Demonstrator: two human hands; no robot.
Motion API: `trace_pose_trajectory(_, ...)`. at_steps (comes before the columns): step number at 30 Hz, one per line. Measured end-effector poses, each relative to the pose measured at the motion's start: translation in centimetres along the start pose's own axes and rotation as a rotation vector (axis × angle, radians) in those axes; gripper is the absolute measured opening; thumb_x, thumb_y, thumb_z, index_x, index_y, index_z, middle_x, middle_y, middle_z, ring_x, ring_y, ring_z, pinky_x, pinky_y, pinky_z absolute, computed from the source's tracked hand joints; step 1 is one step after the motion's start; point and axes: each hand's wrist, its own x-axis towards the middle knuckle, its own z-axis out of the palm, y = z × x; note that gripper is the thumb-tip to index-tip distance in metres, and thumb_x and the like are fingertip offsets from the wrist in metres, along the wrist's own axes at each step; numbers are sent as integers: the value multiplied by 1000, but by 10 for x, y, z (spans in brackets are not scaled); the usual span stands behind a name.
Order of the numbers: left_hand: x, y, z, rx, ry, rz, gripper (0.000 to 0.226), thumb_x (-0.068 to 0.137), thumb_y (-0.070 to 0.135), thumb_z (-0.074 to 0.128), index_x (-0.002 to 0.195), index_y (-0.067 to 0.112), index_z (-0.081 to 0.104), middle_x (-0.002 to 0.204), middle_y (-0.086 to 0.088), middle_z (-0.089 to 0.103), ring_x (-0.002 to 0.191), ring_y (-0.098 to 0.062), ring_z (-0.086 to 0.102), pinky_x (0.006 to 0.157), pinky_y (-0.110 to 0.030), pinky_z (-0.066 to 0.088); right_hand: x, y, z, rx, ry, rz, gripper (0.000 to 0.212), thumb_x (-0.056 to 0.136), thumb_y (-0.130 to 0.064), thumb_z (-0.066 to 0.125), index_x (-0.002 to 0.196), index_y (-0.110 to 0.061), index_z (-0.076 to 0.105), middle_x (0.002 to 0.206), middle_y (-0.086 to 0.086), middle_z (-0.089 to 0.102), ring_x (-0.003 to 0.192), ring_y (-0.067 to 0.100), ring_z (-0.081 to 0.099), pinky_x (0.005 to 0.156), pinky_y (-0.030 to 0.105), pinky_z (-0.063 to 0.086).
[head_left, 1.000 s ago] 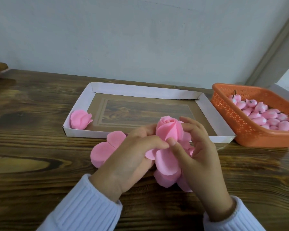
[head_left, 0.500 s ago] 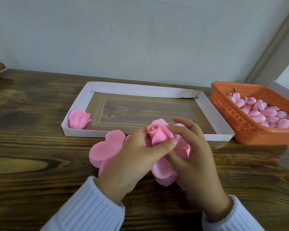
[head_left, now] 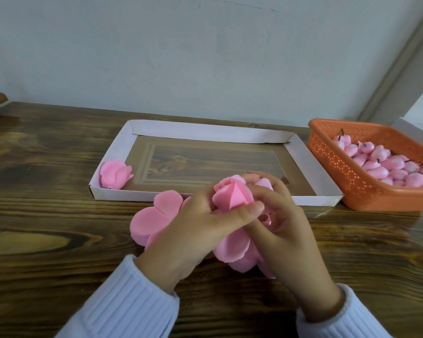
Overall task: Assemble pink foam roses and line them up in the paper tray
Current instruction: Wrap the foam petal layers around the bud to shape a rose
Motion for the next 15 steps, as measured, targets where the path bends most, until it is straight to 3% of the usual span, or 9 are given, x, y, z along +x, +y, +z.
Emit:
trace_pose_trajectory(6, 1, -6, 0, 57, 88, 10, 33, 85, 33, 64, 118, 30, 67, 114, 4, 72, 110, -13, 66, 97, -38, 52, 0, -1, 2, -70, -18, -1, 24, 85, -35, 65, 107, -45, 65, 118, -16, 57, 115, 5, 55, 90, 17, 46)
trace_pose_trajectory(8, 1, -6, 1, 113, 134, 27, 34, 85, 37, 62, 118, 30, 66, 111, 7, 73, 108, -11, 67, 97, -39, 51, 1, 1, 2, -62, -18, 3, 26, 86, -29, 68, 108, -42, 66, 118, -16, 59, 114, 8, 56, 92, 22, 47)
trace_pose_trajectory(12, 1, -4, 2, 224, 185, 85, 37, 82, 43, 60, 118, 35, 62, 106, 19, 72, 103, 2, 66, 88, -19, 51, -1, 4, -1, 45, 84, -3, 22, 88, -12, 66, 106, -23, 70, 105, -3, 69, 103, 18, 64, 85, 35, 53)
trace_pose_trajectory(15, -1, -3, 2, 320, 189, 97, 38, 81, 50, 60, 118, 41, 58, 105, 23, 71, 100, 5, 65, 89, -23, 52, -1, 3, -3, 132, 230, -14, 19, 87, -5, 64, 98, -20, 68, 93, -3, 73, 86, 13, 70, 71, 22, 55)
